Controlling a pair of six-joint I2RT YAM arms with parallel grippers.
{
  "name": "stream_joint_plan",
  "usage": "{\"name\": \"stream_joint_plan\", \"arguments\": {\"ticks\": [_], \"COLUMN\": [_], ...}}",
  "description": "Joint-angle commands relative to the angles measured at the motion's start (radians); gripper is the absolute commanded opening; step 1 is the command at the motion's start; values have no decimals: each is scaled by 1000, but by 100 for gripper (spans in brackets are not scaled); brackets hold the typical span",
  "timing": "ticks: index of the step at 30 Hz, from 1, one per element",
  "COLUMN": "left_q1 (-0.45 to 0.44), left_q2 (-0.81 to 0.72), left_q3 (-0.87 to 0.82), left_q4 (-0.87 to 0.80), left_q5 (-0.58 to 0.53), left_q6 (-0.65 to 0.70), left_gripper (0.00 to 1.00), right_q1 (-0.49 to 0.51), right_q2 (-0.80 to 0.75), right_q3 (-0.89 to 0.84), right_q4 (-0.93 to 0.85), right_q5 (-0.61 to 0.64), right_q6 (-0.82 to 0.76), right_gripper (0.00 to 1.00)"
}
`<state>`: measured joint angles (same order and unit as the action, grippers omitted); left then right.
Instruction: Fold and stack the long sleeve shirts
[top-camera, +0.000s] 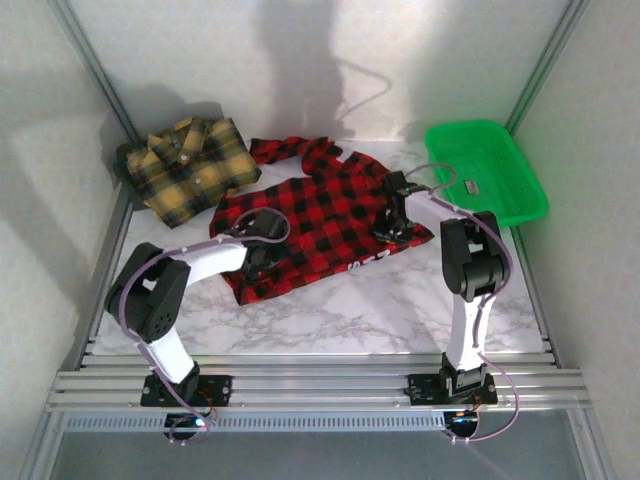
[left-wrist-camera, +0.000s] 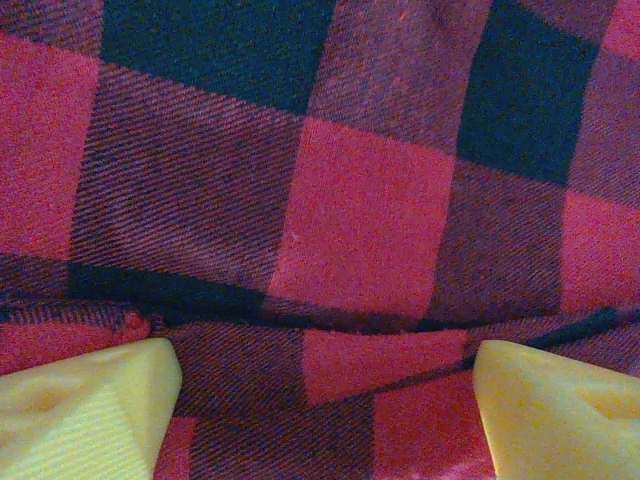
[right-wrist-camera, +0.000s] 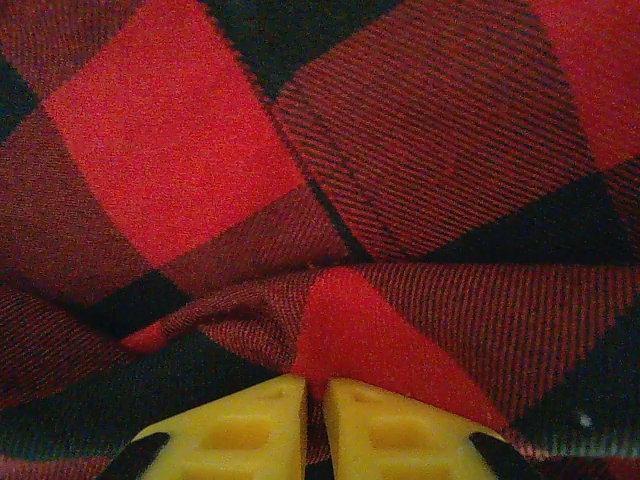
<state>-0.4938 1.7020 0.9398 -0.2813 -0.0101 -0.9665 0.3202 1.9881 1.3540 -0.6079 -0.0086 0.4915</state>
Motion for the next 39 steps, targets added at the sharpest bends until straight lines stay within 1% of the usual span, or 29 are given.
{"name": "stream_joint_plan", "arguments": {"ticks": [1, 3, 5, 7, 10, 12, 14, 16, 18, 19, 21, 22, 23, 24, 25, 28, 30, 32, 35, 39], "left_q1": [-2, -13, -26, -33, -41, -42, -38, -12, 33, 62, 114, 141, 169, 191, 212, 246, 267, 283, 301, 312], "left_q2": [-48, -67, -90, -111, -167, -220, -293, -341, -351, -337, -276, -229, -179, -132, -80, 58, 135, 194, 262, 312], "left_q3": [-82, -116, -133, -150, -205, -224, -200, -129, -19, 49, 184, 249, 311, 361, 416, 540, 596, 619, 647, 665], "left_q4": [-36, -35, -56, -78, -76, -100, -149, -214, -257, -269, -277, -278, -278, -281, -284, -291, -299, -286, -287, -279], "left_q5": [22, 57, 56, 69, 122, 151, 149, 123, 97, 87, 76, 71, 63, 56, 54, 30, 64, 120, 171, 133], "left_q6": [27, 47, 70, 89, 91, 90, 100, 107, 133, 156, 213, 252, 290, 325, 368, 493, 550, 598, 626, 639], "left_gripper": [81, 82, 83, 84, 84, 84, 86, 91, 99, 100, 100, 100, 100, 100, 99, 98, 95, 93, 91, 90], "right_q1": [39, 70, 110, 155, 235, 261, 270, 267, 246, 222, 177, 145, 114, 94, 46, -54, -87, -98, -100, -105], "right_q2": [-72, -145, -197, -248, -342, -398, -474, -555, -617, -637, -634, -612, -578, -542, -472, -285, -167, -38, 120, 259], "right_q3": [-161, -258, -328, -380, -452, -505, -539, -519, -450, -391, -279, -217, -154, -106, -31, 158, 275, 407, 556, 682], "right_q4": [-142, -156, -182, -218, -286, -320, -359, -403, -415, -403, -360, -326, -290, -277, -260, -220, -207, -227, -252, -280], "right_q5": [140, 131, 127, 120, 123, 109, 116, 158, 203, 222, 236, 230, 219, 217, 195, 78, 20, 4, -4, 25], "right_q6": [127, 195, 255, 313, 410, 479, 538, 559, 523, 467, 329, 232, 124, 57, -40, -235, -311, -361, -412, -440], "right_gripper": [15, 15, 14, 14, 15, 16, 17, 19, 29, 40, 58, 67, 73, 77, 79, 77, 76, 74, 72, 70]}}
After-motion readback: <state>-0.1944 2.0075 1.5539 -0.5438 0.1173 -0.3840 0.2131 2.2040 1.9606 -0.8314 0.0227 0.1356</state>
